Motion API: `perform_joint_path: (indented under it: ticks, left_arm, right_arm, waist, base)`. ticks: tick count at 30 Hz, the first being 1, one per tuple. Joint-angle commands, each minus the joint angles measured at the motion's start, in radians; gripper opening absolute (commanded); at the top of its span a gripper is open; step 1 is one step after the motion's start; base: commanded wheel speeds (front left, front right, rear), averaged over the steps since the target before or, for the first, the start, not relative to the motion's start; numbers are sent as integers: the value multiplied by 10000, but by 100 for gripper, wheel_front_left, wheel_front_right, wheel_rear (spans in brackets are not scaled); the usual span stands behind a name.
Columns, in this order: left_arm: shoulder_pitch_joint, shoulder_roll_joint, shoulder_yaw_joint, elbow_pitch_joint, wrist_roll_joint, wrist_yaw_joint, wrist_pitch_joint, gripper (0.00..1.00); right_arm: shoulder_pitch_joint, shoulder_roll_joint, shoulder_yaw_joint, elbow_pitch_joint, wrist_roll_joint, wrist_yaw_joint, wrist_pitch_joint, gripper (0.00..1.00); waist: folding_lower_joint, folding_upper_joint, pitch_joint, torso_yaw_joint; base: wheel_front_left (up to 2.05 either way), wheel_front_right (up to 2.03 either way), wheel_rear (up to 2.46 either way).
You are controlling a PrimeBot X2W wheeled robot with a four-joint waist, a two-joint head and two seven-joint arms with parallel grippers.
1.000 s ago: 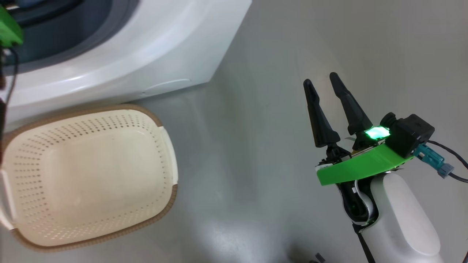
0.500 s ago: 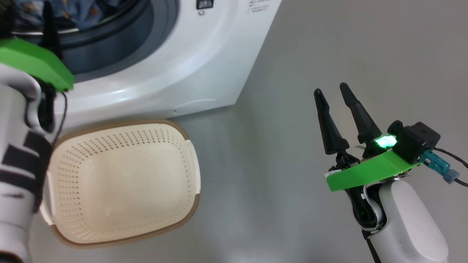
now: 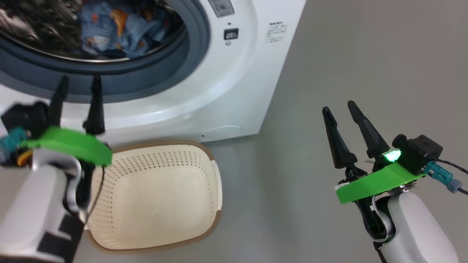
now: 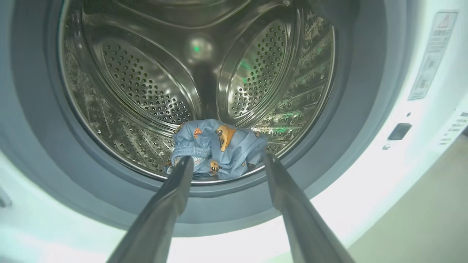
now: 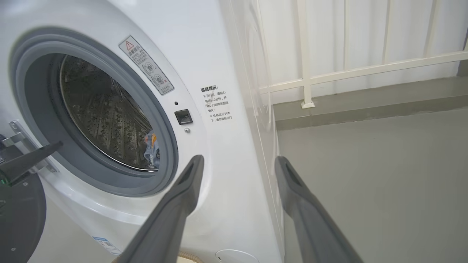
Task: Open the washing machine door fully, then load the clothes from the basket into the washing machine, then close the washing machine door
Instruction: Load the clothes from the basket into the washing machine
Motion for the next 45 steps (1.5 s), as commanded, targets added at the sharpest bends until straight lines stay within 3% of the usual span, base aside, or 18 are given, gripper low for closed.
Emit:
perform_joint_path:
  ticks: [1,9,26,45]
  left_arm:
    - [208,409,432,-452,92,106,-61,100]
    - [2357,304,1127,-2258,264,369,-62,100]
    - [5221,-207,1824,-4258,913,608,-62,100]
    - [5529,-220,1884,-4576,1176,388,-62,100]
  right_arm:
    - [161,-70,211,-204,46,98,-48,100]
    - [408,-328,308,-113,135,98,-48,100]
    - [1036,-703,389,-43,267,98,-48,100]
    - [1126,-792,309,-98,235,98,-48,100]
  waist:
    - [0,0,-454,382]
    - [0,0,-1069,747]
    - [0,0,-2110,1131]
    - [0,0,-2149,1222]
  base:
    - [0,0,0]
    - [0,0,0]
    - [0,0,0]
    - [0,0,0]
